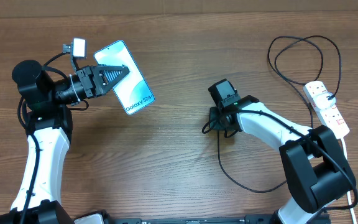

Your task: Plug charger to phone and switch on socket

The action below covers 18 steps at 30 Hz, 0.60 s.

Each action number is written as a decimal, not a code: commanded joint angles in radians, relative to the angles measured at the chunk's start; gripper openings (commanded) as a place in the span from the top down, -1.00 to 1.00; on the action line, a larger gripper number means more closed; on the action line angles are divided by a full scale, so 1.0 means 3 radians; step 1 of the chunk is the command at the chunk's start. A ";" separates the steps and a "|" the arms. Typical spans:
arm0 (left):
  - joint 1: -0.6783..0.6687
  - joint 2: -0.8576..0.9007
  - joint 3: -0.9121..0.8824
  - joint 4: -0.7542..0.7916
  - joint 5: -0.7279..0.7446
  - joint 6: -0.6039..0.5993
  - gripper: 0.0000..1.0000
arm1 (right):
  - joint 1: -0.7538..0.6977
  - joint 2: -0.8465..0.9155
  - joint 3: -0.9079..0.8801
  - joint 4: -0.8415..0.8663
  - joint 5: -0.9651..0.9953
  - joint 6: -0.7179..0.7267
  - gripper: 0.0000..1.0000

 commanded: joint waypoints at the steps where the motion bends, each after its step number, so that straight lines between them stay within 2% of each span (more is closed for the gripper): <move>1: -0.0023 -0.0018 0.0069 -0.0015 0.0050 0.0064 0.92 | 0.0006 0.0331 -0.0243 -0.0048 -0.0134 0.0003 0.92; 6: -0.0023 -0.0017 0.0069 -0.0083 0.0052 0.0065 0.92 | -0.0064 0.0296 -0.0160 -0.0053 -0.0464 -0.0098 0.92; 12: -0.0023 -0.0017 0.0069 -0.0084 0.0076 0.0065 0.91 | -0.0359 -0.0126 0.0178 -0.0327 -0.1857 -0.0947 0.92; 18: -0.0056 -0.0017 0.0069 -0.0083 0.0198 0.0064 0.92 | -0.0731 -0.0755 0.0216 -0.0687 -0.3201 -0.1606 0.92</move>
